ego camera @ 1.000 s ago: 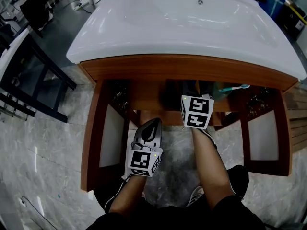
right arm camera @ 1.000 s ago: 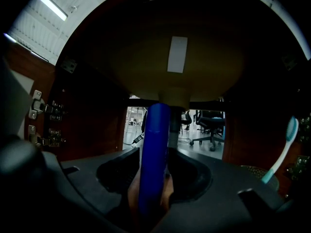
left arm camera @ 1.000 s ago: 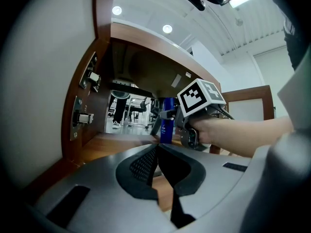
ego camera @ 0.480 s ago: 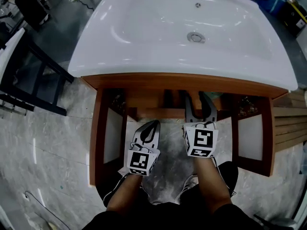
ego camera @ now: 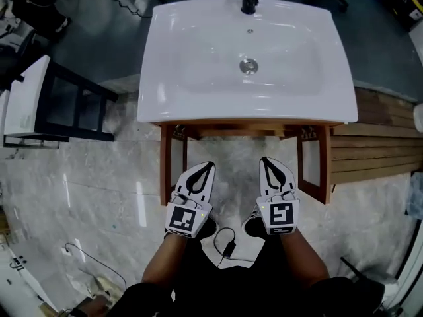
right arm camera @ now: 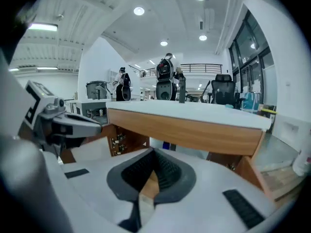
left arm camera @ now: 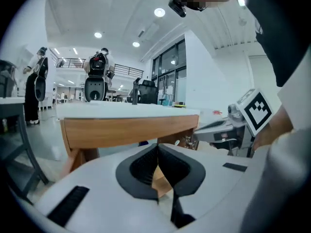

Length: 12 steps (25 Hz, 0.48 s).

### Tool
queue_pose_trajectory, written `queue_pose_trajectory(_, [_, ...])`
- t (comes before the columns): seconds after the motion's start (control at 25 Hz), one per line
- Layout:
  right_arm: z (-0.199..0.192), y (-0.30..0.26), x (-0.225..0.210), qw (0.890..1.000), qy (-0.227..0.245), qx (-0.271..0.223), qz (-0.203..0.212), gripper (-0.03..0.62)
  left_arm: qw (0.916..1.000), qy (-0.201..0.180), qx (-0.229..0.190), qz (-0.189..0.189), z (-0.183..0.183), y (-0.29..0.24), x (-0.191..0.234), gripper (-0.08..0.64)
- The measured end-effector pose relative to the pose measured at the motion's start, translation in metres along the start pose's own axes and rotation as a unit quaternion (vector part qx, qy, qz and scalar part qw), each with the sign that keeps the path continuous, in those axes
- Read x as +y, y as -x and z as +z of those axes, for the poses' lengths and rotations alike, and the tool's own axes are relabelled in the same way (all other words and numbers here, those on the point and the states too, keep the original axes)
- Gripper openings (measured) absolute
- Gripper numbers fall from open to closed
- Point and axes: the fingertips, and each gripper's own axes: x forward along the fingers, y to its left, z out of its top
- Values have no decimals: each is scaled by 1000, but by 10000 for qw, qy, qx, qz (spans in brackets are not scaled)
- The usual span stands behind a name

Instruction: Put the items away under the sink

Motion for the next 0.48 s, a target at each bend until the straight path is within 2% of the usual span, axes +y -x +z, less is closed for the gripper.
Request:
queue_pose_trajectory(0.2, [63, 56, -13, 9999, -120, 34, 93, 20, 9997, 99, 136, 180, 82, 38, -10, 21])
queue_pose_trajectory(0.48, [149, 110, -17, 9983, -389, -430, -4, 20, 9999, 105, -52, 75, 167, 70, -37, 21])
